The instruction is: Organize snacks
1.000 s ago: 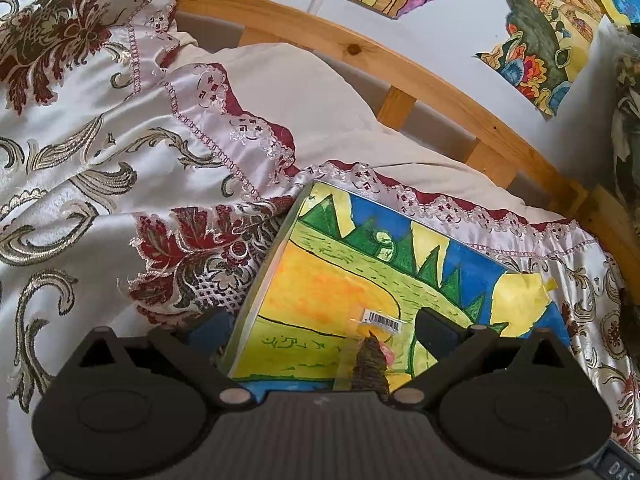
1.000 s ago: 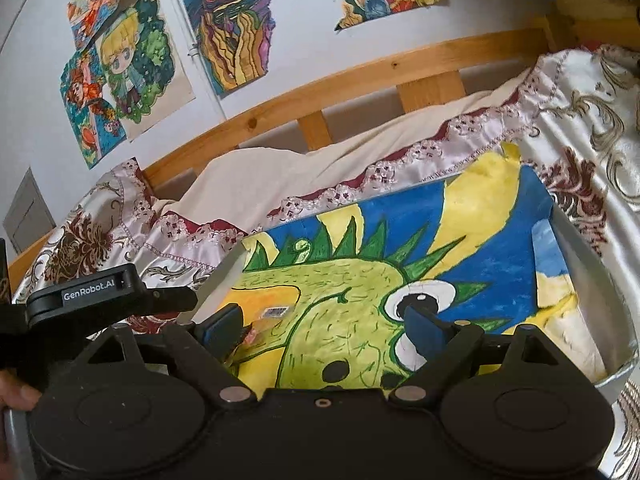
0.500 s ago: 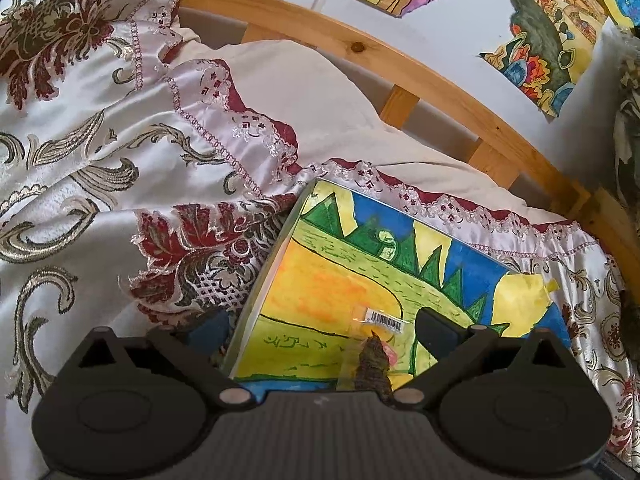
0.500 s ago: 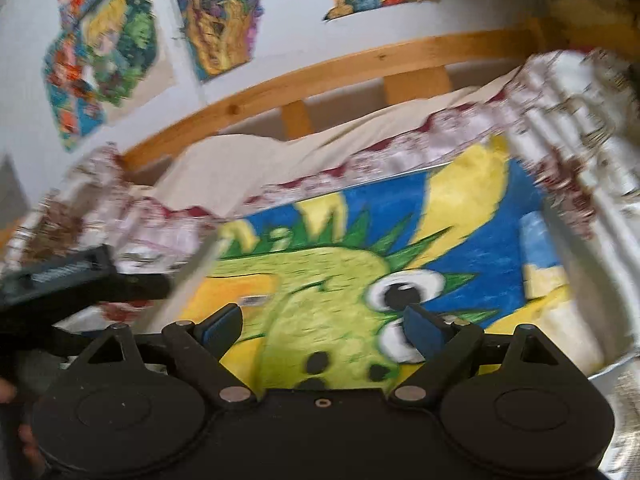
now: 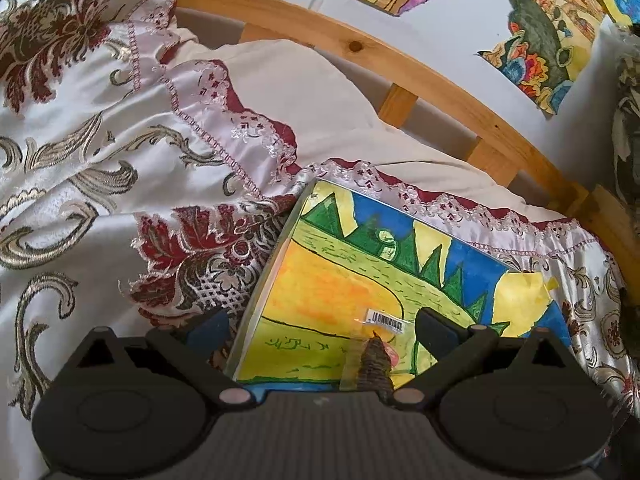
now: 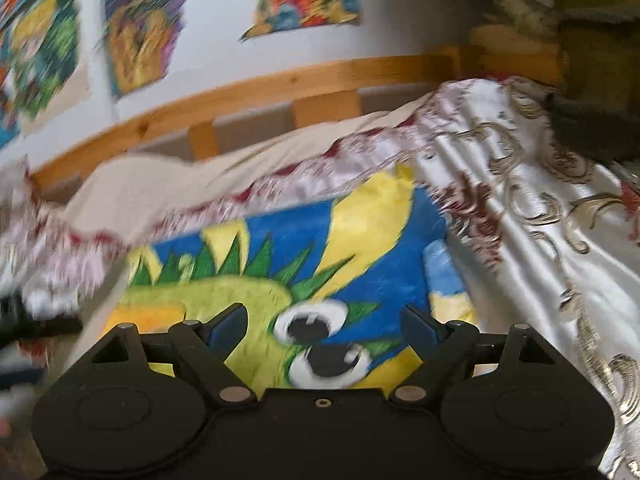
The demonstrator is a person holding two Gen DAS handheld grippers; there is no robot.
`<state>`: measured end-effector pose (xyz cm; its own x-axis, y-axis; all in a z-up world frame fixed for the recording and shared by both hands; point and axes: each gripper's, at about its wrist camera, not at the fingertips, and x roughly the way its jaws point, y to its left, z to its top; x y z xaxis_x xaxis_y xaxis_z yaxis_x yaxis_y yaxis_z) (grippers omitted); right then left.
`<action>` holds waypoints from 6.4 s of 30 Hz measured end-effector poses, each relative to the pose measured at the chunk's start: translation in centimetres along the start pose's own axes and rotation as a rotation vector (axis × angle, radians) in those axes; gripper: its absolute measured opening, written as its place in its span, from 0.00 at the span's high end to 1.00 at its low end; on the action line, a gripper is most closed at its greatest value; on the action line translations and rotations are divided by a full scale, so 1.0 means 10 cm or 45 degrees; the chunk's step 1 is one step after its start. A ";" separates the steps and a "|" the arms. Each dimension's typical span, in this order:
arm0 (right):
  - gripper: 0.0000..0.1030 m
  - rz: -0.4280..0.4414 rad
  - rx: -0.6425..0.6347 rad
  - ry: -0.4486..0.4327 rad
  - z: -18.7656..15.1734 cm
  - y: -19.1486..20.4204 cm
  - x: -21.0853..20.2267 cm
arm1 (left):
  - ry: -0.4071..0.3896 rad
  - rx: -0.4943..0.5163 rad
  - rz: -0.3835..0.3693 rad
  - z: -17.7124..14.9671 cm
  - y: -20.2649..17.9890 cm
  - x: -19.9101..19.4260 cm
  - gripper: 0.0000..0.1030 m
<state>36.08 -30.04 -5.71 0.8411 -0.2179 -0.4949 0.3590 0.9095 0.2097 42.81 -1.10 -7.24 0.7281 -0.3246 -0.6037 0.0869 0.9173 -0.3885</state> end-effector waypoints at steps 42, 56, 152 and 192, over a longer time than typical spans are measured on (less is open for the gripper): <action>0.01 -0.018 -0.108 -0.108 0.03 -0.42 -1.80 | -0.064 0.312 0.163 -0.60 -0.69 -1.76 0.01; 0.01 0.151 -0.381 -0.116 -0.48 -0.16 -2.95 | -0.030 0.267 0.240 -1.32 -0.44 -2.74 0.01; 0.18 0.450 -0.793 0.659 -0.84 -0.16 -1.68 | 0.409 0.663 -0.179 -1.14 -0.34 -1.11 0.53; 0.34 0.357 -0.971 0.233 -0.84 0.01 -1.86 | 0.491 0.070 -0.151 -1.01 -0.11 -1.31 0.82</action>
<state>17.08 -22.89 -3.51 0.7559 0.0532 -0.6525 -0.2817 0.9262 -0.2508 26.29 -0.18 -5.93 0.4036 -0.4816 -0.7779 0.1989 0.8761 -0.4392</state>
